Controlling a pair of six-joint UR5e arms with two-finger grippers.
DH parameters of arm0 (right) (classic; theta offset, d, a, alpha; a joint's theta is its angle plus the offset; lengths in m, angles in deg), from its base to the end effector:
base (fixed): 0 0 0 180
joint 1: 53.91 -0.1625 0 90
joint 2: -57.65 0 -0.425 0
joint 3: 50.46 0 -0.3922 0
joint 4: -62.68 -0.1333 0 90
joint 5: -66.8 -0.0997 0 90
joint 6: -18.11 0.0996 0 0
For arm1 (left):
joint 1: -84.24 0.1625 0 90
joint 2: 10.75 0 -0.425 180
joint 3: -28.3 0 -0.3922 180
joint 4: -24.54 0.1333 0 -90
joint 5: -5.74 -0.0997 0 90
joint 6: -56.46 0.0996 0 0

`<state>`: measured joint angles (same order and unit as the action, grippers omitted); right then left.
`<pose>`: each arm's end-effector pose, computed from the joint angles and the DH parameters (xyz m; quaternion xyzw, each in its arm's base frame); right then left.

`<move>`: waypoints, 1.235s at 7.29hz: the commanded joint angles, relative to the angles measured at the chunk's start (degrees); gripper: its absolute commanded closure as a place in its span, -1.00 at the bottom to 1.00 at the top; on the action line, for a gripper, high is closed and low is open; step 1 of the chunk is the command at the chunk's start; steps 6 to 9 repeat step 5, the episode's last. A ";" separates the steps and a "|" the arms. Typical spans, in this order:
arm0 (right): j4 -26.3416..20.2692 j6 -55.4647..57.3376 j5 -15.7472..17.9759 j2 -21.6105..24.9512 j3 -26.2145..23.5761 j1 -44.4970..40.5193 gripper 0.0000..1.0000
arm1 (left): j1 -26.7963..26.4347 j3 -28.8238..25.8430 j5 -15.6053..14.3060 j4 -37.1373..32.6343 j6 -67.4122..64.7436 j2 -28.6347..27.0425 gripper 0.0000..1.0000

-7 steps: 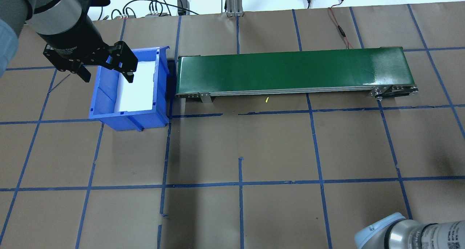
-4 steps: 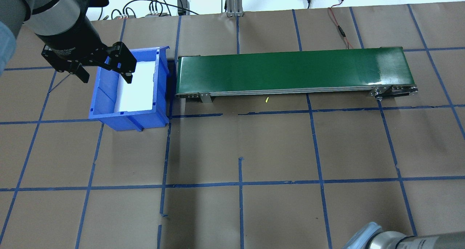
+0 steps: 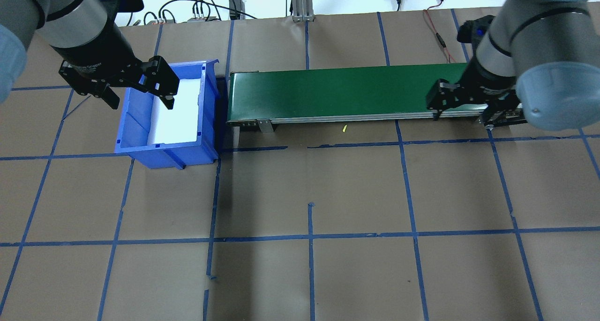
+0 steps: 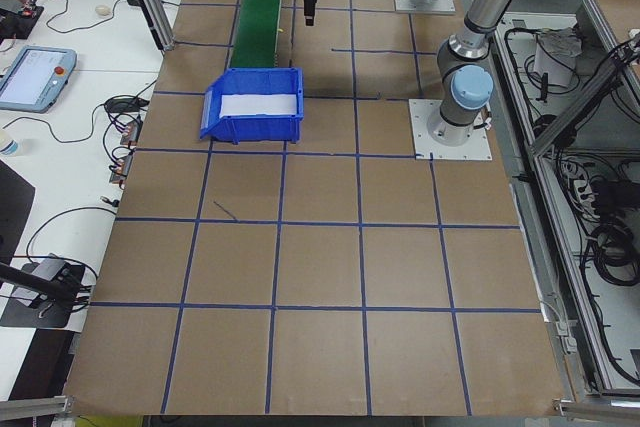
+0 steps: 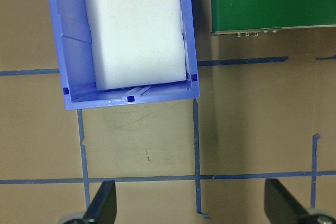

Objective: Move block left to right into plate

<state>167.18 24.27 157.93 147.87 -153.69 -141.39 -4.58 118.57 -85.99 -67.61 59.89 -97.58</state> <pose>0.1100 -0.4881 0.4022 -0.0758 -0.9970 0.0133 0.0094 -0.1206 -0.4718 0.5085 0.0195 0.9997 -0.0059 0.0153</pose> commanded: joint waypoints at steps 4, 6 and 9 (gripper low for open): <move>-13.71 13.26 -4.12 -0.92 10.60 -6.39 -1.00 | -0.13 -0.01 0.15 0.12 0.00 -0.35 -1.00; -13.97 12.83 -3.59 -0.84 10.60 -6.13 -1.00 | -0.30 0.07 0.07 0.03 0.00 -0.35 -1.00; -13.97 12.83 -3.59 -0.84 10.60 -6.13 -1.00 | -0.30 0.07 0.07 0.03 0.00 -0.35 -1.00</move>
